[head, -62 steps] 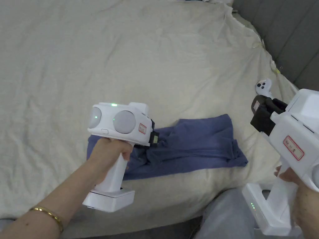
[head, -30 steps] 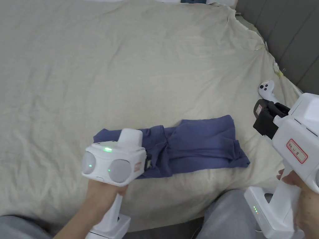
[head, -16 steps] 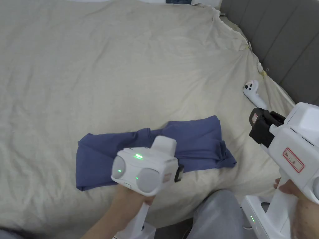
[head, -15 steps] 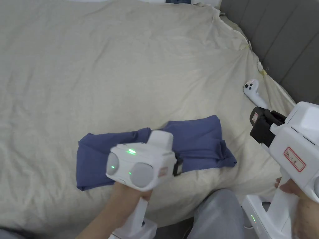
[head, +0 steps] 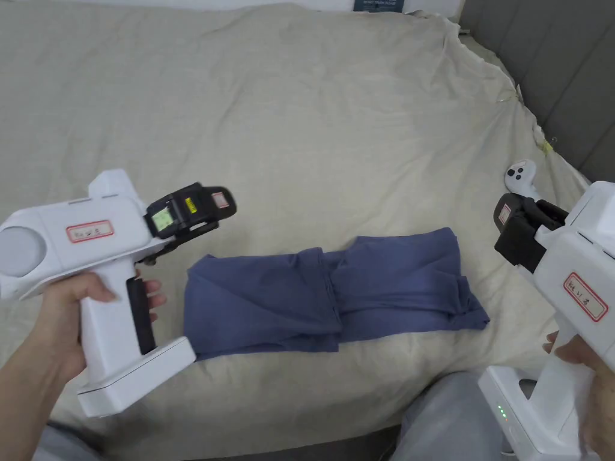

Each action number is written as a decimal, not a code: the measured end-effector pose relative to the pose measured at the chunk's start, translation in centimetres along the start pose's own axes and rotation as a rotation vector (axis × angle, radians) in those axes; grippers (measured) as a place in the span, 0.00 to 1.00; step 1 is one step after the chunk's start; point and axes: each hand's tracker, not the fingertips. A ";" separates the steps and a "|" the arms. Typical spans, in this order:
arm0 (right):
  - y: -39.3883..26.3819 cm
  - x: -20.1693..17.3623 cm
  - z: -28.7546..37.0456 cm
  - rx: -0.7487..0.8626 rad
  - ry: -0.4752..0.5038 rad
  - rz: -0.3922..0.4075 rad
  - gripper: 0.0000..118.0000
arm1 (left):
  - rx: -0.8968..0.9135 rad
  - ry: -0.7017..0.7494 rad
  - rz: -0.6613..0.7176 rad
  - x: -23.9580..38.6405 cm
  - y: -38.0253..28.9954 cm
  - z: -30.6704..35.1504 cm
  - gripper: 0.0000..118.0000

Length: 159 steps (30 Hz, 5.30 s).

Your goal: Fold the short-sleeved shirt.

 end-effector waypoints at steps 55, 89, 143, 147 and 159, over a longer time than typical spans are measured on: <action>-1.4 -3.2 -1.2 -0.088 0.094 0.058 0.00 | -0.144 0.428 -0.391 11.9 -2.4 0.0 0.03; -1.0 -2.3 -0.2 -0.062 0.077 0.058 0.00 | -0.127 0.379 -0.519 9.6 -9.4 -7.3 0.00; -18.0 -20.4 -13.5 -0.428 0.204 0.182 0.00 | 0.147 0.331 -0.182 0.2 -1.7 4.2 0.48; -17.5 -20.6 -13.4 -0.434 0.207 0.189 0.00 | 0.061 0.185 -0.102 -2.7 -0.8 2.4 1.00; -17.2 -20.3 -13.7 -0.452 0.228 0.170 0.00 | -0.368 -0.135 0.278 -13.5 -0.1 -3.0 1.00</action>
